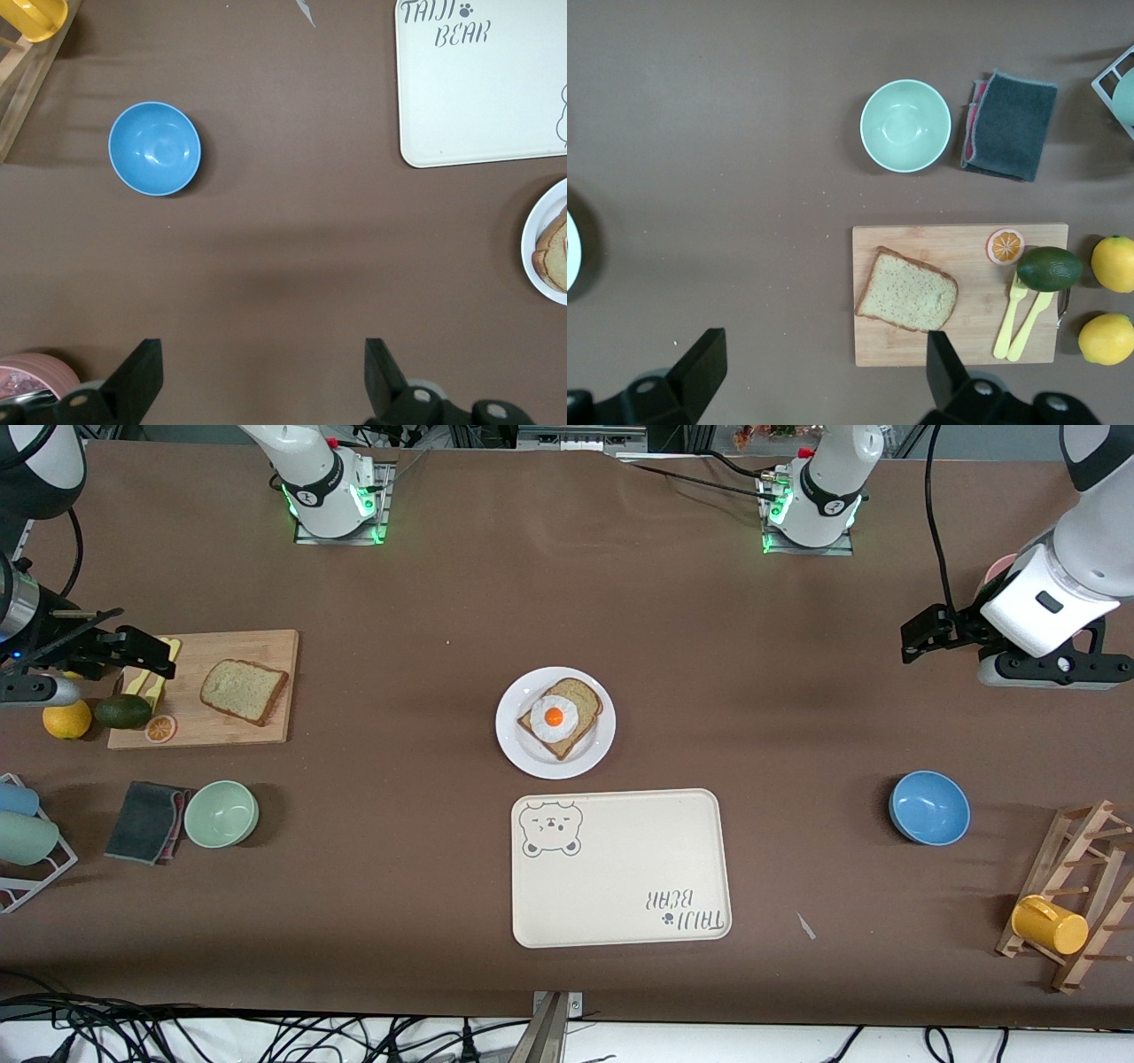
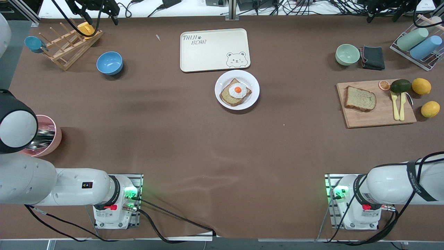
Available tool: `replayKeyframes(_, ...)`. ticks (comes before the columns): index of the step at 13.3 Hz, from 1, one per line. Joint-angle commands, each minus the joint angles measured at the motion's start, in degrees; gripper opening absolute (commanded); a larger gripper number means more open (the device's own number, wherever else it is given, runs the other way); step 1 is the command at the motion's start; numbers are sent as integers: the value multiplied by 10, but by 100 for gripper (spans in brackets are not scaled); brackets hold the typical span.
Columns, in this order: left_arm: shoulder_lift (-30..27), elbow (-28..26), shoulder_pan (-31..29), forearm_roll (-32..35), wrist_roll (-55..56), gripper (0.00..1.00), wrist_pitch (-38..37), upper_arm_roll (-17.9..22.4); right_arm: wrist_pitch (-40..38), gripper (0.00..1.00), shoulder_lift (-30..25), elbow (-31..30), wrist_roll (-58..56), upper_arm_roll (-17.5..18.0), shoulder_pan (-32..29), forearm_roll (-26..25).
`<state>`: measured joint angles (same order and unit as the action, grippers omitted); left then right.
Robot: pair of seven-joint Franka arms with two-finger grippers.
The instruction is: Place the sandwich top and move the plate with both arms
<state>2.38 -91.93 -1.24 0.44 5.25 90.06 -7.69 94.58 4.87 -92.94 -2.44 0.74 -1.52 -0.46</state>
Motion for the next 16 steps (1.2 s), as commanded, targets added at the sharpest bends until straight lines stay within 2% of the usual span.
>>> replayKeyframes(1, -10, -11, -1, 24, 6, 100, 6, -5, -2, 99, -1, 7, -10, 2, -5, 0)
replayKeyframes(16, -10, -11, -1, 24, 6, 100, 6, -5, -5, 99, -1, 6, -7, 2, -2, -2)
